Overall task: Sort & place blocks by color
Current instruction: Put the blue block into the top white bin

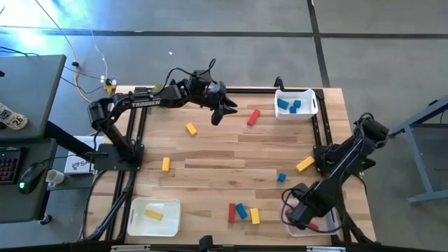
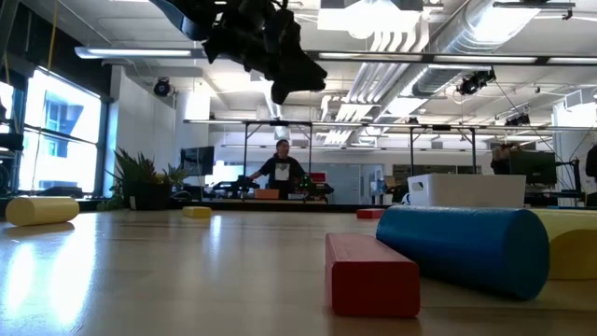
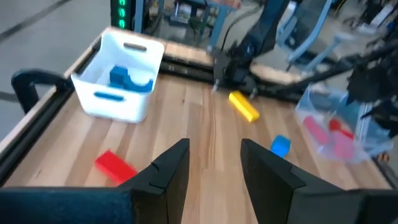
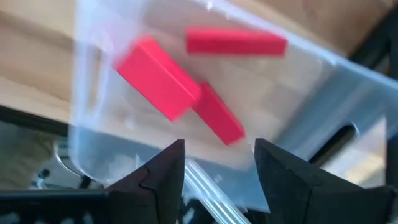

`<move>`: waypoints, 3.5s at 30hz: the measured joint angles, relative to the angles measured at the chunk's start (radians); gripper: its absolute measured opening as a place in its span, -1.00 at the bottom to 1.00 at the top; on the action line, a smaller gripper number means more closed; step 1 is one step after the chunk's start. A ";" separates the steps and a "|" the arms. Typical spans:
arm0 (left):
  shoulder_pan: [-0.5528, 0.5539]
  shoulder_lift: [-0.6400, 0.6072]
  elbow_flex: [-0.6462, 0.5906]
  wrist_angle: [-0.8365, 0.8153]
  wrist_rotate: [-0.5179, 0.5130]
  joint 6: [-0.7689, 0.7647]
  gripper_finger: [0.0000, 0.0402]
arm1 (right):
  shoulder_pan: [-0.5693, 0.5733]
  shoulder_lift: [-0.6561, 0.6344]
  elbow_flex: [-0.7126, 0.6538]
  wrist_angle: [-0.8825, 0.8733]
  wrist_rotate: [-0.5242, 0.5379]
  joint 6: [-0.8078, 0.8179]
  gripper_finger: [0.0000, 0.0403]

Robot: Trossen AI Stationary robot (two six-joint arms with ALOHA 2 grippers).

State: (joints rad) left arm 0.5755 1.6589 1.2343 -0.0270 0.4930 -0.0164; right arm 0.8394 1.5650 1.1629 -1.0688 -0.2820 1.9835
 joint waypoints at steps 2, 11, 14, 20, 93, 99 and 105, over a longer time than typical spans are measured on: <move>0.000 -0.013 0.000 -0.032 -0.009 0.040 -0.34 | -0.026 0.000 0.000 0.006 0.034 -0.029 -0.11; 0.001 -0.086 0.001 -0.183 -0.146 0.139 -0.34 | -0.193 0.000 0.000 0.005 0.181 -0.237 -0.10; 0.001 -0.104 0.001 -0.223 -0.211 0.161 -0.34 | -0.262 0.000 0.000 0.005 0.205 -0.340 -0.10; 0.001 -0.144 0.001 -0.293 -0.284 0.196 -0.34 | -0.403 -0.001 0.000 0.009 0.214 -0.575 -0.10; 0.001 -0.287 0.000 -0.612 -0.422 0.255 -0.34 | -0.607 0.001 -0.282 0.171 0.089 -1.050 0.20; 0.001 -0.287 0.000 -0.611 -0.422 0.255 -0.34 | -0.607 0.001 -0.324 0.210 0.095 -1.046 0.12; 0.001 -0.287 0.000 -0.606 -0.423 0.252 -0.34 | -0.609 0.001 -0.369 0.282 0.050 -1.042 -0.11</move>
State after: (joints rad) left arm 0.5766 1.3716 1.2343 -0.6332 0.0704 0.2355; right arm 0.2302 1.5658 0.7944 -0.7866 -0.2322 0.9413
